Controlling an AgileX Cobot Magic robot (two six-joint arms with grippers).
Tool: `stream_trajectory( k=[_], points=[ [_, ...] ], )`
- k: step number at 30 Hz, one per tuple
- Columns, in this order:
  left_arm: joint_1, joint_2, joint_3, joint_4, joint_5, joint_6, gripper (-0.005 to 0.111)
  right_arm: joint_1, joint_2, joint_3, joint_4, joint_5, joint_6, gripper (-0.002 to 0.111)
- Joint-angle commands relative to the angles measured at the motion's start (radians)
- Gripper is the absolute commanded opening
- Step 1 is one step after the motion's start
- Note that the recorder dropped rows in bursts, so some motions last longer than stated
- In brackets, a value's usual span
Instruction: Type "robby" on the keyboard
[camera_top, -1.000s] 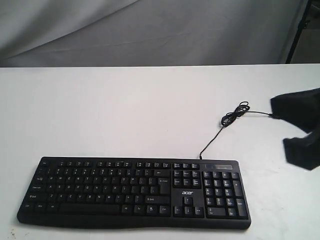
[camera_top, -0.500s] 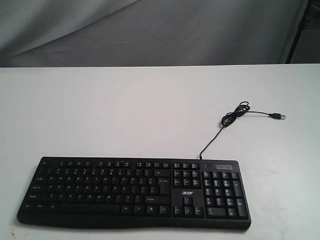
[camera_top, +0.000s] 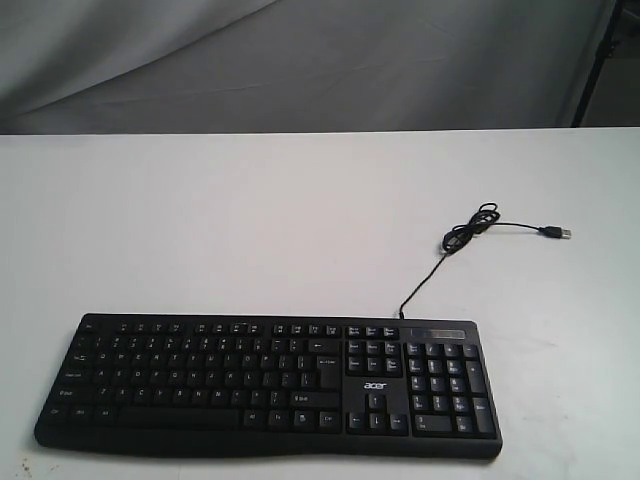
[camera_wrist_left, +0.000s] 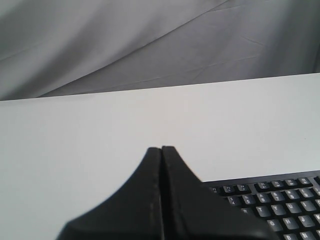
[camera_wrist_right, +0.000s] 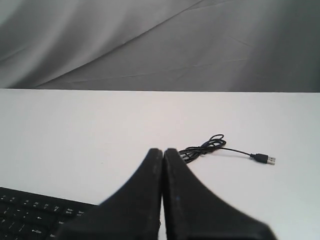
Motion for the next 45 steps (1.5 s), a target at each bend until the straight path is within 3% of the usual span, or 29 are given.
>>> stream_trajectory(
  k=[1,5,17,24,45],
  points=[
    [-0.006,-0.003,0.004,0.005,-0.007,-0.003,0.000,-0.048,-0.100,0.039,0.020,-0.011,0.001,0.000],
    [-0.006,-0.003,0.004,0.005,-0.007,-0.003,0.000,-0.171,-0.225,0.111,0.123,-0.003,-0.224,0.000],
    [-0.006,-0.003,0.004,0.005,-0.007,-0.003,0.000,-0.171,-0.350,0.187,0.254,0.165,-0.298,0.000],
    [-0.006,-0.003,0.004,0.005,-0.007,-0.003,0.000,-0.171,-0.350,0.187,0.407,0.210,-0.519,0.000],
    [-0.006,-0.003,0.004,0.005,-0.007,-0.003,0.000,-0.171,-0.350,0.187,0.409,0.210,-0.527,0.000]
  ],
)
